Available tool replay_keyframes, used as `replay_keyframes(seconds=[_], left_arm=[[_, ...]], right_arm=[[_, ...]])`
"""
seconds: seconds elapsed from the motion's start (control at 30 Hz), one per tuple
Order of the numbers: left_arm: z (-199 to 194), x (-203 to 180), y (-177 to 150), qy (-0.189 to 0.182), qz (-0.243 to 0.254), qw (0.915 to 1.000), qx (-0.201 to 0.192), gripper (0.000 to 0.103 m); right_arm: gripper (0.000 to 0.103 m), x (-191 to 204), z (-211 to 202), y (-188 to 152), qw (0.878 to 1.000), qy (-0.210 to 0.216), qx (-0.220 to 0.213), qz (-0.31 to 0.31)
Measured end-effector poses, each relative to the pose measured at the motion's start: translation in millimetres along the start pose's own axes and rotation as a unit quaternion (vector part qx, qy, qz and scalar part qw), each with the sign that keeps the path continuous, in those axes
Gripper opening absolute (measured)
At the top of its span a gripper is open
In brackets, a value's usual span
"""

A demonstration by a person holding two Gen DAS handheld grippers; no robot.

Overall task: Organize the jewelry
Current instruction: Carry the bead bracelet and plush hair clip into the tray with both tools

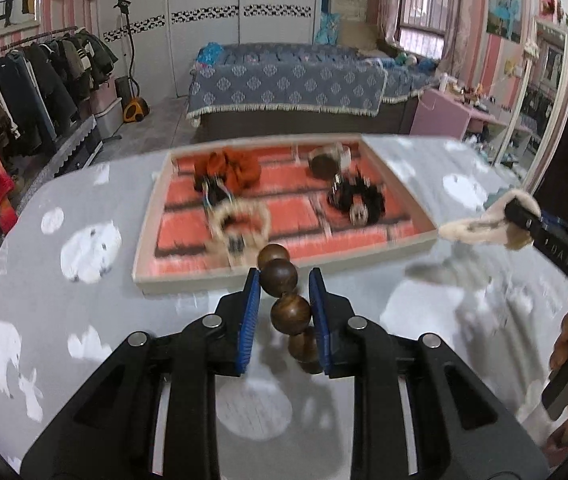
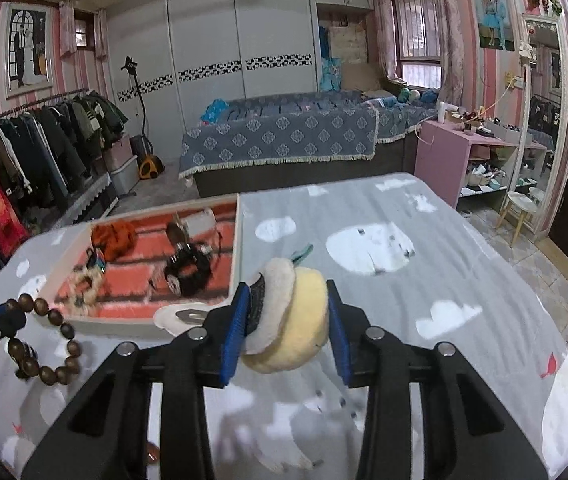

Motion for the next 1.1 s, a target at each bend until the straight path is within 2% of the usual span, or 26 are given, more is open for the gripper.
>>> replay_keyframes(seconds=[0.1, 0.43, 0.53, 0.57, 0.73, 1.1], left_arm=[[-1, 9, 22, -0.002, -0.005, 0.9999, -0.014, 0.024], [43, 43, 75, -0.024, -0.013, 0.9996, 0.0, 0.023], [60, 48, 78, -0.028, -0.016, 0.9995, 0.007, 0.022], [67, 51, 80, -0.026, -0.016, 0.9995, 0.008, 0.018], [95, 63, 79, -0.021, -0.024, 0.9994, 0.015, 0.018], [123, 82, 68, 0.019, -0.023, 0.999, 0.032, 0.018]], right_arm=[[0.038, 13, 8, 16, 1.0, 0.008, -0.001, 0.0], [0.038, 57, 58, 54, 1.0, 0.029, 0.005, 0.0], [0.038, 63, 72, 58, 1.0, 0.028, 0.007, -0.002], [0.038, 64, 76, 57, 1.0, 0.027, 0.008, -0.004], [0.038, 70, 93, 50, 1.0, 0.016, 0.015, -0.023], [0.038, 84, 117, 36, 0.999, 0.007, 0.026, -0.047]])
Point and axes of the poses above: each gripper's, at about its wrist camera, not at the fingertips, and z roughly the way its jaws point, x to its left, y to its top, the point moved 5 cm from there along z, roughly the way its jaws point, and after that the axes turned 7 degrees about x, right-handed, at the moved point
